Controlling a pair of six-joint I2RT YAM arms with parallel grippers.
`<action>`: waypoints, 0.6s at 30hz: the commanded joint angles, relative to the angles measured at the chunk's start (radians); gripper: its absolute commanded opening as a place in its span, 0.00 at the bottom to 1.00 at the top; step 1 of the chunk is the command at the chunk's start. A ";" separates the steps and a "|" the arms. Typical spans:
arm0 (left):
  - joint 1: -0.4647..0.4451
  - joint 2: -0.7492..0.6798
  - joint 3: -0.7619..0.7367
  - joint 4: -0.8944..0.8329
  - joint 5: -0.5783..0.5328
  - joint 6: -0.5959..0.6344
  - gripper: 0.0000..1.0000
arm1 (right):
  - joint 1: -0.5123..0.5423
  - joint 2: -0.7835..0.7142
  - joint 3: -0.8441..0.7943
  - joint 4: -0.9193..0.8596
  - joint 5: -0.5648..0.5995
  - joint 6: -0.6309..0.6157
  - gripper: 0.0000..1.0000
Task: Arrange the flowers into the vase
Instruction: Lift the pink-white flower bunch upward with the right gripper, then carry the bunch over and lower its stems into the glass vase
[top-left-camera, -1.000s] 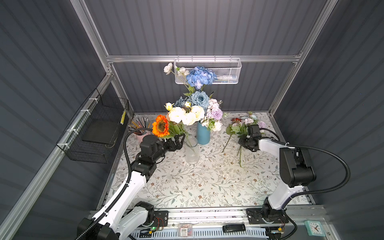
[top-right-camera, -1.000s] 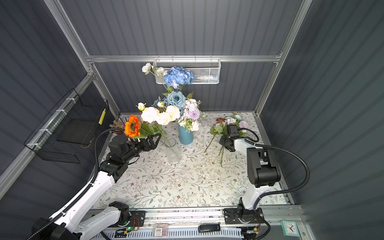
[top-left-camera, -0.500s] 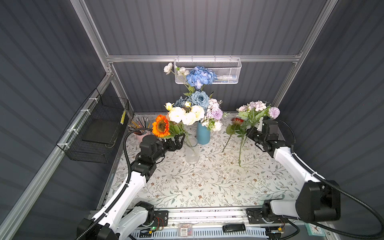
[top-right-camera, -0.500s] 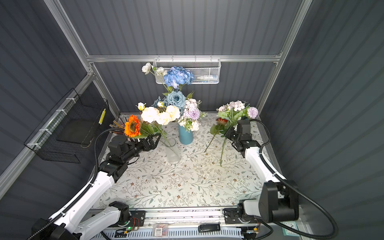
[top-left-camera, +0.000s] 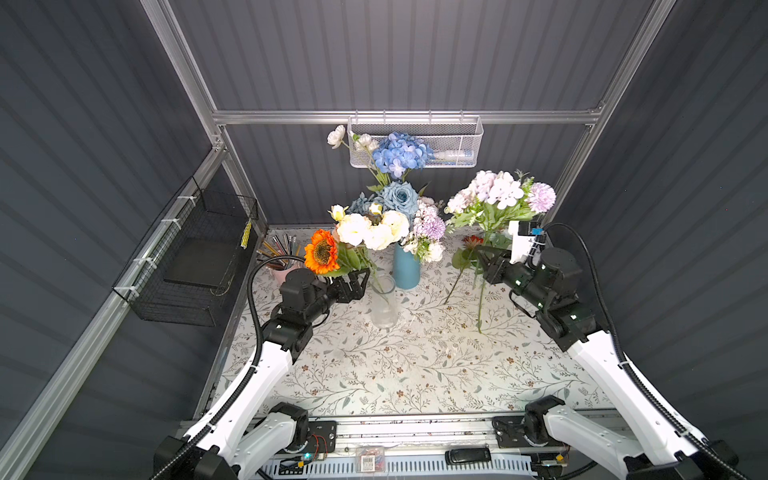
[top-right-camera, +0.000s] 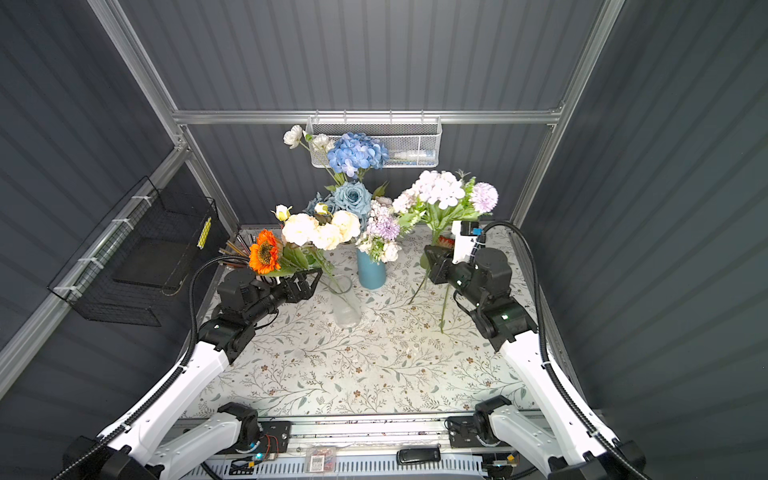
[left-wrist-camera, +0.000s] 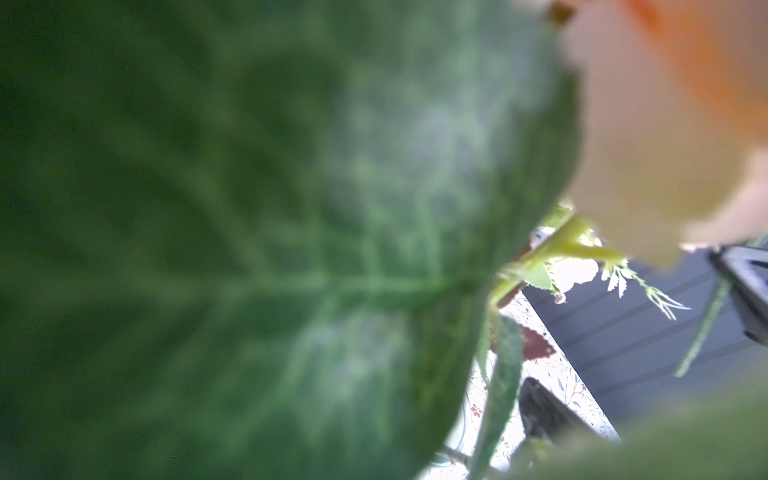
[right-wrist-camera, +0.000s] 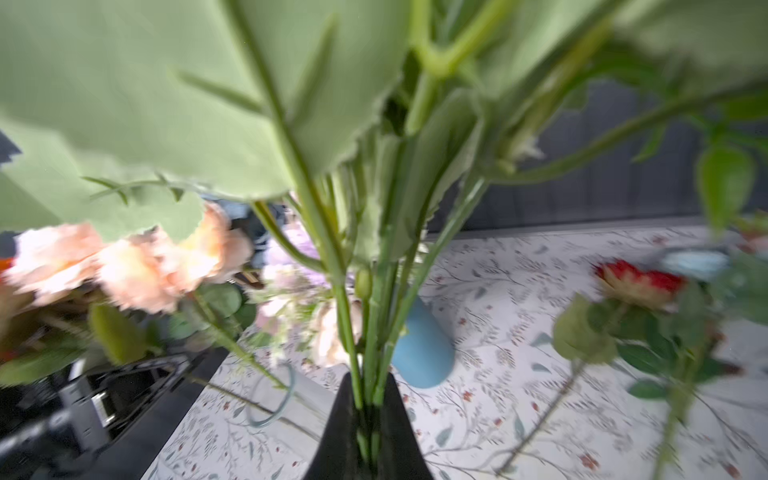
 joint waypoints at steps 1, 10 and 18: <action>-0.002 -0.012 0.041 -0.069 -0.017 0.034 1.00 | 0.073 0.009 0.025 0.166 -0.074 -0.082 0.00; -0.002 -0.089 0.045 -0.190 -0.061 0.047 1.00 | 0.264 0.211 -0.038 0.690 -0.213 -0.204 0.00; -0.002 -0.095 0.050 -0.217 -0.091 0.059 1.00 | 0.345 0.441 0.040 0.861 -0.244 -0.314 0.00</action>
